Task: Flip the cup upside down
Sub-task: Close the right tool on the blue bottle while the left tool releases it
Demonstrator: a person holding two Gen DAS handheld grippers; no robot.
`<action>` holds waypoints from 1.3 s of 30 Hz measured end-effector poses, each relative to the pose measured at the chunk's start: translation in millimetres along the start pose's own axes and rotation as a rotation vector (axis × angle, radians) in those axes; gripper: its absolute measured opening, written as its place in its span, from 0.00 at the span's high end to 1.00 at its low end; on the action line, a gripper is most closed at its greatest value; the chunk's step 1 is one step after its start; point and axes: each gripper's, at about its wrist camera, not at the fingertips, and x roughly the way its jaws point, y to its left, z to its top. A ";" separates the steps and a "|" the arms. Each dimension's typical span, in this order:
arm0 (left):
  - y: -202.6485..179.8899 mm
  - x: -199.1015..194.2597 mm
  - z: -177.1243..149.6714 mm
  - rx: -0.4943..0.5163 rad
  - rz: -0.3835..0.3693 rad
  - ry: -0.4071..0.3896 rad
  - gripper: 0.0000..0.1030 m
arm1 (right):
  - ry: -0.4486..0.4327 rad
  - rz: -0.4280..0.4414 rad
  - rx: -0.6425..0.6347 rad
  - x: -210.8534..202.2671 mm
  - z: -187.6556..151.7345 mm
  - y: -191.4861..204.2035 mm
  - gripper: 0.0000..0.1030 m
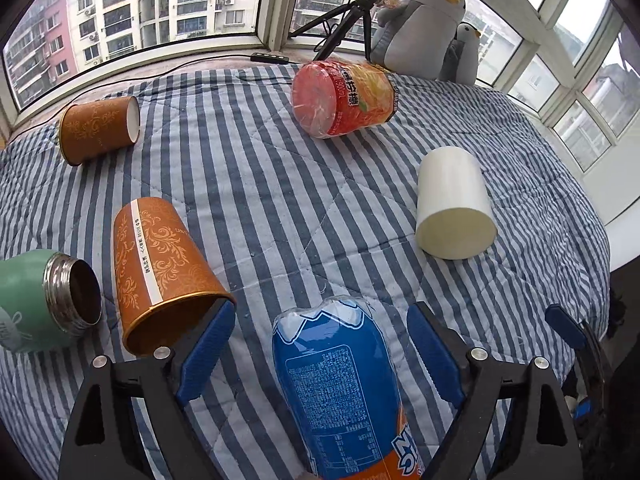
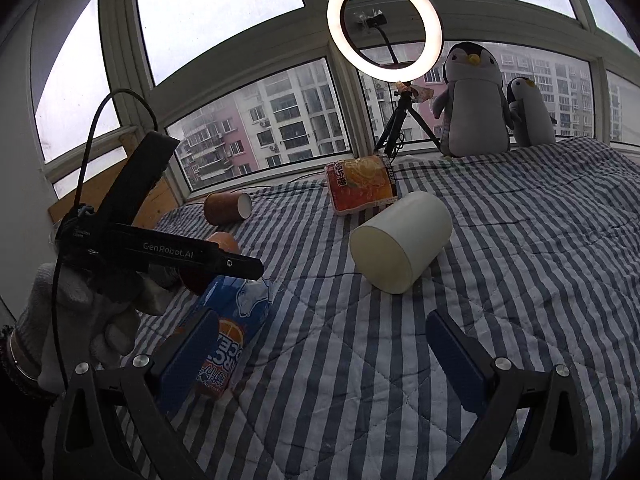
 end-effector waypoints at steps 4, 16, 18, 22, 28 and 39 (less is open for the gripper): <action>14.0 -28.3 -12.5 -0.032 -0.070 -0.054 0.12 | 0.087 0.046 0.043 22.3 7.8 1.4 0.01; 51.2 -62.4 -79.0 -0.052 -0.107 -0.116 0.12 | 0.371 0.180 0.167 91.2 19.6 18.8 0.01; 59.1 -70.6 -92.8 -0.029 -0.059 -0.161 0.12 | 0.405 0.183 0.185 102.0 19.8 20.5 0.01; 79.5 -92.7 -114.5 -0.036 -0.008 -0.291 0.12 | 0.453 0.193 0.224 118.7 18.4 23.5 0.01; 101.4 -114.1 -135.1 -0.054 0.014 -0.460 0.12 | 0.491 0.203 0.229 138.7 16.7 33.8 0.01; 90.6 -97.6 -138.3 -0.018 0.039 -0.408 0.12 | 0.481 0.158 0.141 141.1 11.9 53.7 0.26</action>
